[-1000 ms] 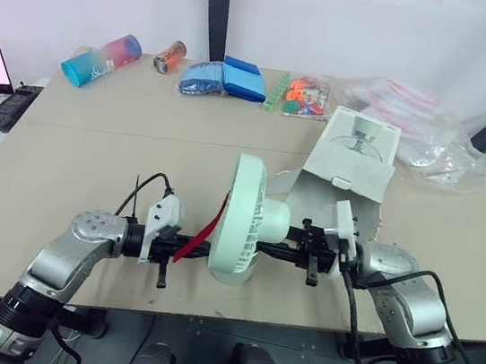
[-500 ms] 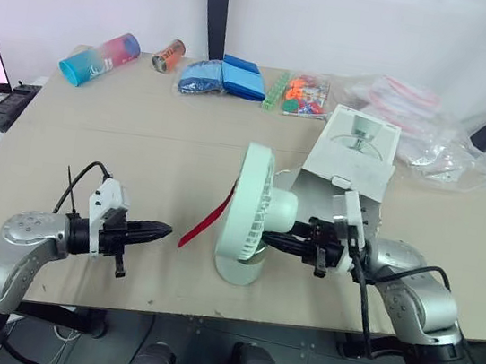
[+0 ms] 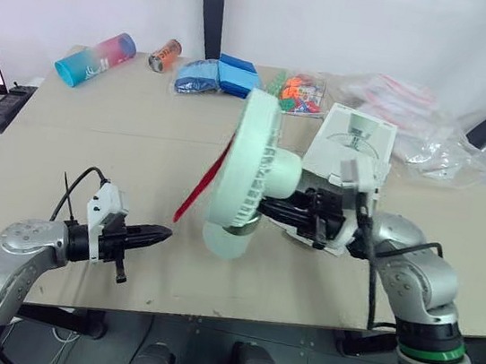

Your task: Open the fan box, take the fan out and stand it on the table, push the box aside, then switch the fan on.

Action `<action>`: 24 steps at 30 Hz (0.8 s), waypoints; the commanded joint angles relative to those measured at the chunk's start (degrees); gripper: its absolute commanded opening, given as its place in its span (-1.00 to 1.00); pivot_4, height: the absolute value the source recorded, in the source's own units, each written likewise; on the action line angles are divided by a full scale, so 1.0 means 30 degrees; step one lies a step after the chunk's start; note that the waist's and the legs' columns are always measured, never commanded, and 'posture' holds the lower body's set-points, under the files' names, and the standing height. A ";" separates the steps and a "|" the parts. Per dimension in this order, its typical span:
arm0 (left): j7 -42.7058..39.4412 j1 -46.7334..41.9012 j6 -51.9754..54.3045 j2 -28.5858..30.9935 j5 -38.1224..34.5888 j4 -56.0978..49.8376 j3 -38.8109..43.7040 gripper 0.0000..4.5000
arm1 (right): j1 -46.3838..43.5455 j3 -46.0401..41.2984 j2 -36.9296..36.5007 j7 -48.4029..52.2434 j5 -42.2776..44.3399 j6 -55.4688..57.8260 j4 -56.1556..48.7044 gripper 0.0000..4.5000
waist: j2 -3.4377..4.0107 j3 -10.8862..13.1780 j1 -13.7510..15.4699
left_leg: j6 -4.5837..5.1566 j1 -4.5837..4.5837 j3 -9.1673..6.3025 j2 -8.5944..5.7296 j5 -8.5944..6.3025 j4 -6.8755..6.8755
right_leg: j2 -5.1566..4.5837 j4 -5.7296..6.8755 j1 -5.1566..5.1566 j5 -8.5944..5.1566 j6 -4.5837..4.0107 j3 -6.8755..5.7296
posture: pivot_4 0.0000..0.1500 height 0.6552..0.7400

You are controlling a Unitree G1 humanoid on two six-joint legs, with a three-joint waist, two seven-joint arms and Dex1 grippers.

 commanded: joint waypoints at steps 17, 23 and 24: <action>0.1006 0.0303 -0.0774 -0.0065 0.0050 -0.0616 0.0266 -0.97 | -0.6341 0.2439 0.5740 -0.4190 -0.7858 -0.5655 1.0998 -0.82 | -0.0002 -0.0003 -0.0367 | -0.0051 -0.0268 0.0027 -0.0007 0.0026 -0.0002 | -0.0028 0.0132 -0.0333 0.0046 -0.0051 0.0010 | 1.00 1.00; 0.1112 0.0144 -0.1066 -0.0133 0.0159 -0.0388 0.0055 -1.00 | -0.6086 0.2558 0.5792 -0.3776 -0.8320 -0.5965 1.1529 -0.16 | -0.0002 -0.0004 -0.0386 | -0.0054 -0.0219 0.0037 0.0001 0.0029 0.0002 | -0.0012 0.0161 -0.0318 0.0056 -0.0068 0.0012 | 1.00 1.00; 0.1109 0.0108 -0.1168 -0.0165 0.0217 -0.0364 -0.0044 -1.00 | -0.5997 0.2572 0.5771 -0.3701 -0.8353 -0.5923 1.1426 0.07 | -0.0002 -0.0004 -0.0386 | -0.0054 -0.0221 0.0037 0.0000 0.0029 0.0002 | -0.0013 0.0161 -0.0318 0.0056 -0.0068 0.0013 | 1.00 1.00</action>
